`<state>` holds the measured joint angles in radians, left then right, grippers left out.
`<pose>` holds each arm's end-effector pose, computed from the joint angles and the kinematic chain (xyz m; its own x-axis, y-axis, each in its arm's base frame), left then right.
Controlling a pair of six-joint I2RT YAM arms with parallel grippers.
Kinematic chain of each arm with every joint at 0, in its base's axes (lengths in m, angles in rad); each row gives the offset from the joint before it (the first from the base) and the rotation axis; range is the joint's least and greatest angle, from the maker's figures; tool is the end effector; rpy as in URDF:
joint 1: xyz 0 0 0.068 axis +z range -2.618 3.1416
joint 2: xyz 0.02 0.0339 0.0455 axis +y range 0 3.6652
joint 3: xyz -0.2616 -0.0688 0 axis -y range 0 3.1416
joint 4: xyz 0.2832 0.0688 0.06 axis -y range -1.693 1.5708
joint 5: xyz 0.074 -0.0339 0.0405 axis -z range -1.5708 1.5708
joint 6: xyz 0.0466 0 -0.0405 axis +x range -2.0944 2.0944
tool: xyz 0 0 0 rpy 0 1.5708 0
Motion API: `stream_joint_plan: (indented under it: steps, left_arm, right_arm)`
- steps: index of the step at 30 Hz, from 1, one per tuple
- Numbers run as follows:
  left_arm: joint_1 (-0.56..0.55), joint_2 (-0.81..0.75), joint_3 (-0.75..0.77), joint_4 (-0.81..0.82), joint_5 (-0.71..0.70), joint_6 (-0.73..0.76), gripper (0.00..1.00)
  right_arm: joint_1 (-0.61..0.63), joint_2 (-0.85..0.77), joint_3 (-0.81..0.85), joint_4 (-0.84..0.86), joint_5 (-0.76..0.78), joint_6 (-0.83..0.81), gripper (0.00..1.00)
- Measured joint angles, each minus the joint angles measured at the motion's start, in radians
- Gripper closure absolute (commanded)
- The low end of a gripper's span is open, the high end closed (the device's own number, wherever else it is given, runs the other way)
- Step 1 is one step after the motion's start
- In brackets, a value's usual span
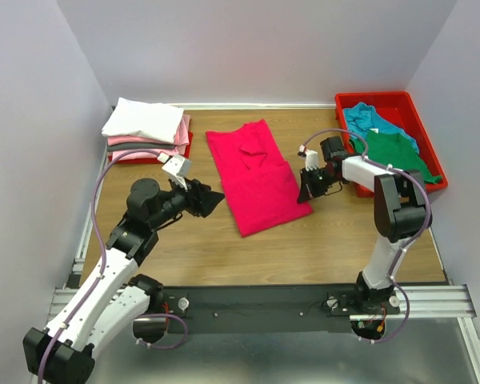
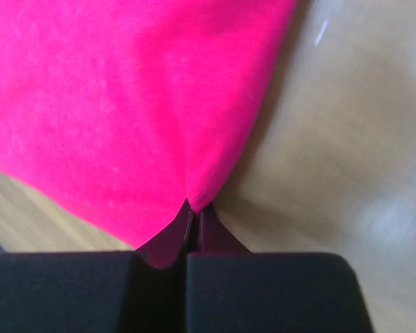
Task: Fold and stack the t-shirts
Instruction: Fold the tshirt
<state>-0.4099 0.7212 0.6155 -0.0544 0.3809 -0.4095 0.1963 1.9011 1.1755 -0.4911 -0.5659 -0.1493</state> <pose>0.2015 -0.1064 0.2973 -0.4154 -0.2225 -0.8820 0.5899 0.6722 -0.4474 0.3833 0.1017 0.1116 -0.8581 -0.2987 -0.4177 -0.4800 0.7556 0.4457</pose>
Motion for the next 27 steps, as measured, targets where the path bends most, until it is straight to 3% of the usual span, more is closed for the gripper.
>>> stream_joint_plan:
  steps: [4, 6, 7, 10, 11, 17, 19, 23, 27]
  left_arm:
    - [-0.073, 0.030, 0.060, -0.008, 0.051, 0.075, 0.34]
    - [-0.154, 0.060, 0.116, -0.011, 0.051, 0.118, 0.34]
    - [-0.220, 0.089, 0.155, -0.010, 0.046, 0.161, 0.34]
    - [-0.366, 0.145, 0.222, -0.002, 0.000, 0.283, 0.33]
    - [-0.405, 0.162, 0.233, 0.002, -0.021, 0.327, 0.32]
    - [-0.621, 0.238, 0.179, 0.025, -0.183, 0.703, 0.26]
    - [-0.666, 0.269, 0.129, 0.037, -0.223, 0.819, 0.26]
    - [-0.743, 0.366, 0.016, 0.034, -0.257, 0.992, 0.26]
    - [-0.744, 0.444, -0.049, 0.039, -0.264, 1.079, 0.27]
  right_arm:
    - [0.000, -0.083, -0.050, -0.102, 0.044, -0.079, 0.96]
    - [0.000, -0.145, -0.091, -0.161, 0.064, -0.126, 0.75]
    - [0.000, -0.177, -0.103, -0.190, 0.072, -0.142, 0.51]
    - [0.000, -0.262, -0.129, -0.275, 0.103, -0.214, 0.24]
    - [-0.002, -0.288, -0.129, -0.293, 0.111, -0.228, 0.20]
    - [-0.051, -0.468, -0.076, -0.340, 0.115, -0.455, 0.06]
    - [-0.074, -0.560, -0.097, -0.331, 0.043, -0.626, 0.00]
    - [-0.082, -0.746, -0.274, -0.344, -0.116, -1.021, 0.00]
    - [-0.079, -0.612, -0.354, -0.381, -0.184, -1.281, 0.00]
